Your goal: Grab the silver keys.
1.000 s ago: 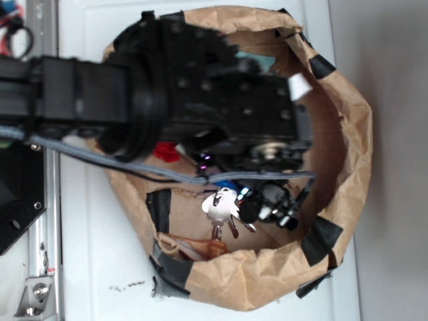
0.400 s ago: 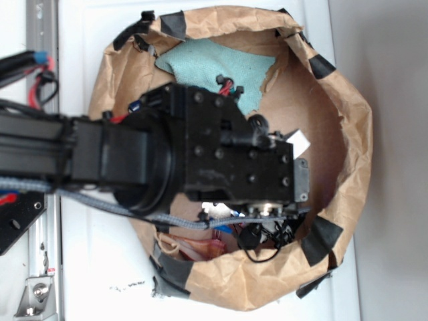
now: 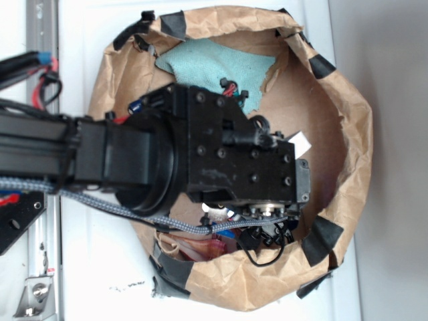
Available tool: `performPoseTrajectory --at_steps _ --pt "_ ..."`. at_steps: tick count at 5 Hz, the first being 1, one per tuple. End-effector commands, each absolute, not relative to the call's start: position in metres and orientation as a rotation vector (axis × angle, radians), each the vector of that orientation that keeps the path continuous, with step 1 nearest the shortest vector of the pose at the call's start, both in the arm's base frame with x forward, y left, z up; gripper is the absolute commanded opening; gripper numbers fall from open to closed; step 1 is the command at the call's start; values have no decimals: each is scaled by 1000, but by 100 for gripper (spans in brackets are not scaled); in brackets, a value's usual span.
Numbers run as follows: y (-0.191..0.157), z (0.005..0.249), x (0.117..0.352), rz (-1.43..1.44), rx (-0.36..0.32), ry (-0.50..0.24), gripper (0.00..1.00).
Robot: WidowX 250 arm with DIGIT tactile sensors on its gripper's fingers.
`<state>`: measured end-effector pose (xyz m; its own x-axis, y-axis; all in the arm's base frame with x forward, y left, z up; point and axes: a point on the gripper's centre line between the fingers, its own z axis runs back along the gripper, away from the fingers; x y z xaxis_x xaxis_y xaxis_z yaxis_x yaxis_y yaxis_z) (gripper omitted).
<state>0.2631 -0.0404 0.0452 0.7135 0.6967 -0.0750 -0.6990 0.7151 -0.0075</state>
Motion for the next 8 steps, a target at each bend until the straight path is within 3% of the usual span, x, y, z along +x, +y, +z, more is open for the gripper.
performPoseTrajectory --at_steps 1,2,3,4,5,6,7,8 --pt "-32 70 260 785 -70 5 0" --pt "-20 85 258 803 -40 -51 0" --pt "1 109 258 780 -24 -52 0" --pt "25 134 260 707 36 -31 0" --pt "31 154 254 479 91 -72 0" --pt "32 163 250 310 7 -76 0" --pt "30 161 250 314 19 -122 0" --pt "30 157 250 351 17 -118 0"
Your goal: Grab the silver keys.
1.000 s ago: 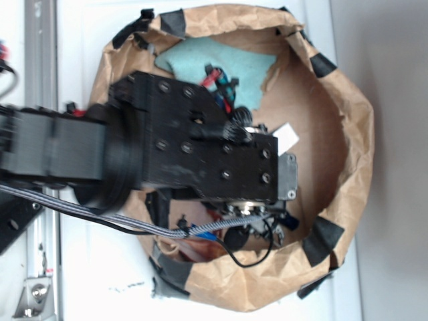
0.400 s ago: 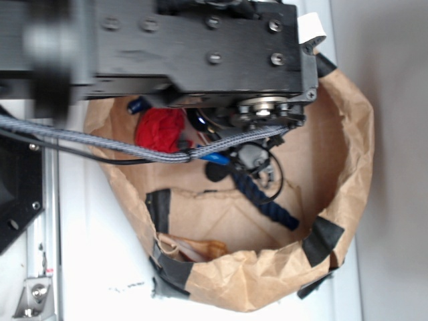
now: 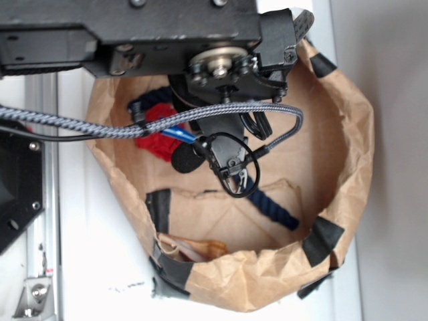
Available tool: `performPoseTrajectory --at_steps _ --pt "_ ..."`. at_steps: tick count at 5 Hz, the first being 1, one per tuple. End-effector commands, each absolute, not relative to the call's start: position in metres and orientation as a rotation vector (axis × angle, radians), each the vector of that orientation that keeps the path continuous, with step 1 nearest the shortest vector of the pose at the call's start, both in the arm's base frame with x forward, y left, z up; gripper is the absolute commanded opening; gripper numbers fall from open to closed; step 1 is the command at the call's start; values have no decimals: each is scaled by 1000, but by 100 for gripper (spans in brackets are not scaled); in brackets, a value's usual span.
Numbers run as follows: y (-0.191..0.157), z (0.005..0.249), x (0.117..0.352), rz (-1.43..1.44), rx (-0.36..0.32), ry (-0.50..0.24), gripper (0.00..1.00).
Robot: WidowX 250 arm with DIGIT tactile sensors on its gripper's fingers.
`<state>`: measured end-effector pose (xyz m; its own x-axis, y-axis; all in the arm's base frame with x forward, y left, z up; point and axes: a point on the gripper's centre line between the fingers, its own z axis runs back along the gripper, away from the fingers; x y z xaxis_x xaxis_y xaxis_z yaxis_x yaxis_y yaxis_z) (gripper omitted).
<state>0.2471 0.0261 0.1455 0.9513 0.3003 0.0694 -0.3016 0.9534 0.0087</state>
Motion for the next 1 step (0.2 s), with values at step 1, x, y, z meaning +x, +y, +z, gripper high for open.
performPoseTrajectory --at_steps 1 --pt "28 155 252 374 34 -122 0"
